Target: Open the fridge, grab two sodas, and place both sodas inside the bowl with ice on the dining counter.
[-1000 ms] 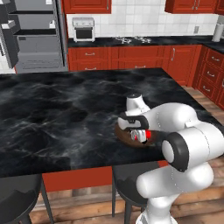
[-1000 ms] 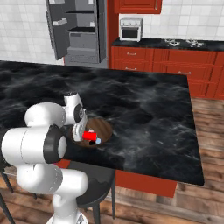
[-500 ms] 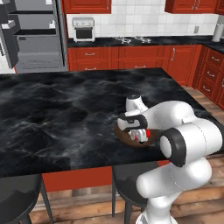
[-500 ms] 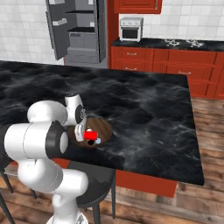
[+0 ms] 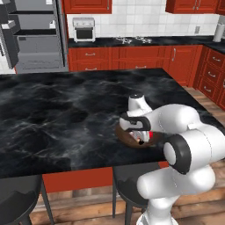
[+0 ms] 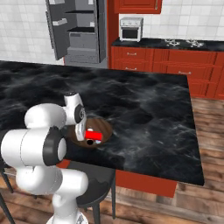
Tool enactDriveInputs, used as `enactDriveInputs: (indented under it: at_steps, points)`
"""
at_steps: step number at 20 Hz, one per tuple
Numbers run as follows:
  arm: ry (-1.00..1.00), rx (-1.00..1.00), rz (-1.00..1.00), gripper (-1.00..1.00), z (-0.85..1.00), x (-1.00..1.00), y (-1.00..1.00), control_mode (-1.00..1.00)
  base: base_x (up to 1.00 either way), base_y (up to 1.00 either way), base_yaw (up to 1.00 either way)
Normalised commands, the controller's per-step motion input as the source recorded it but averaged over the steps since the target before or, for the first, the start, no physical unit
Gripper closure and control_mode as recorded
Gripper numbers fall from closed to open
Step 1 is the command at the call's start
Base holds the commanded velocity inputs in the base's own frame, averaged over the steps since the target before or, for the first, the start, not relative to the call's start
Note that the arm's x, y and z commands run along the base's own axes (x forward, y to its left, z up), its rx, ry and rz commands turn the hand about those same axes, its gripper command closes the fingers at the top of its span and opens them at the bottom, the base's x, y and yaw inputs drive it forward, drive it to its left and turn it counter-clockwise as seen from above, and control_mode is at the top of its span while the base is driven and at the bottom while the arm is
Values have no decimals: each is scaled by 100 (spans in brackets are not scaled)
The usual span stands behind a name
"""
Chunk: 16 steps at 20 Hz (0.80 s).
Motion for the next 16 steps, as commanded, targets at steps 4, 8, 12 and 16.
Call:
enactDriveInputs:
  at_steps: [4,8,12,16]
  points:
    - [-15,0,0,-100,62,-29,-3,-100,0,0,0]
    - [-15,0,0,-100,76,-23,0,-100,0,0,0]
    - [-13,0,0,-100,82,-23,0,-100,0,0,0]
    - [-9,0,0,-100,74,-26,0,-100,0,0,0]
